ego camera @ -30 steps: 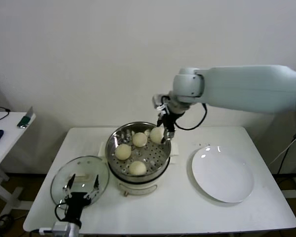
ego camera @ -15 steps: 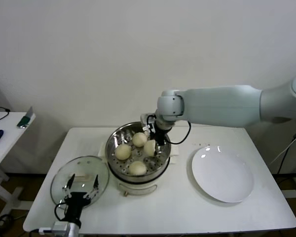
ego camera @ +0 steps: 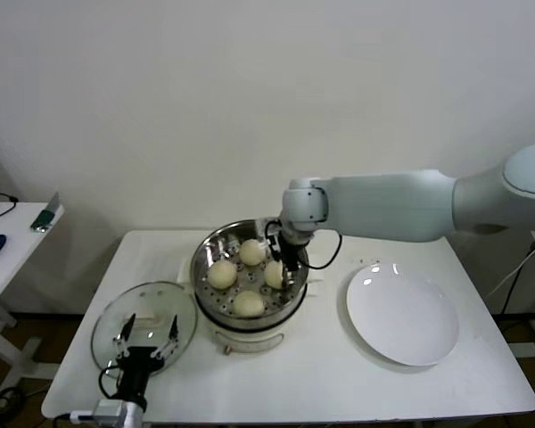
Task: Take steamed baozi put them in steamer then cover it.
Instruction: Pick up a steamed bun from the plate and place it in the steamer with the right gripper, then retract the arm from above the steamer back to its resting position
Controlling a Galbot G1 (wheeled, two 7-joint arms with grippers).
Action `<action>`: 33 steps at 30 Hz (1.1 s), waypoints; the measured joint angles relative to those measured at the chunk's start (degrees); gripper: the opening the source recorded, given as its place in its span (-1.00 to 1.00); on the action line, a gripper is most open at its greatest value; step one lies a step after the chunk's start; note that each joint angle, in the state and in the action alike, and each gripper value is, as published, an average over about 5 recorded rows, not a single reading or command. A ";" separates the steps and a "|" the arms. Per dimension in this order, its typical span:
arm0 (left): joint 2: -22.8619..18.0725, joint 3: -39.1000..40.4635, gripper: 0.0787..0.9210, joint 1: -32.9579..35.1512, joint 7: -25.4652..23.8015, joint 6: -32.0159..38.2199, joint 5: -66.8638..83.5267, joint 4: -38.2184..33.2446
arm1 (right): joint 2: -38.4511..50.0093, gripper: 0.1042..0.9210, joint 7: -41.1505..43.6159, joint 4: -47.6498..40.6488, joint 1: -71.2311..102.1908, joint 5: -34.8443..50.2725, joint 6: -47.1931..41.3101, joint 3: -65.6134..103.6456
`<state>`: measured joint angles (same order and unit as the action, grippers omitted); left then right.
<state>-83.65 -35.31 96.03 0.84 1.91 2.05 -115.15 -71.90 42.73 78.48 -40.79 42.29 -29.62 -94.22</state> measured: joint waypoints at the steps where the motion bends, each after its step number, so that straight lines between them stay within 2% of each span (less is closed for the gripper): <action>1: 0.01 -0.02 0.77 0.00 0.00 0.00 0.00 0.00 | 0.00 0.60 -0.02 -0.03 0.07 -0.13 0.08 0.09; 6: 0.04 -0.12 0.77 -0.04 0.04 -0.13 0.03 -0.01 | 0.35 0.75 0.17 0.00 -0.06 -0.21 0.80 0.77; 13: 0.04 -0.06 0.77 -0.10 0.15 -0.59 0.08 -0.33 | 2.94 0.76 1.52 1.32 -2.36 1.85 2.14 2.67; 19: 0.15 -0.05 0.77 -0.12 0.31 -0.77 0.14 -0.43 | 9.25 0.76 0.20 4.22 -3.18 5.46 1.91 7.41; 26: 0.50 0.23 0.77 -0.66 1.19 -0.63 0.76 -0.55 | 19.99 0.76 -8.51 8.38 2.69 8.60 2.02 19.80; 33: 1.21 0.14 0.77 -1.51 1.37 0.57 0.83 -0.13 | 31.51 0.76 -20.24 12.06 17.90 8.17 4.51 38.58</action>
<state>-82.44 -35.17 94.52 2.21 2.49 2.88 -115.27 -40.39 22.50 90.54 -22.89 50.46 -25.11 -55.64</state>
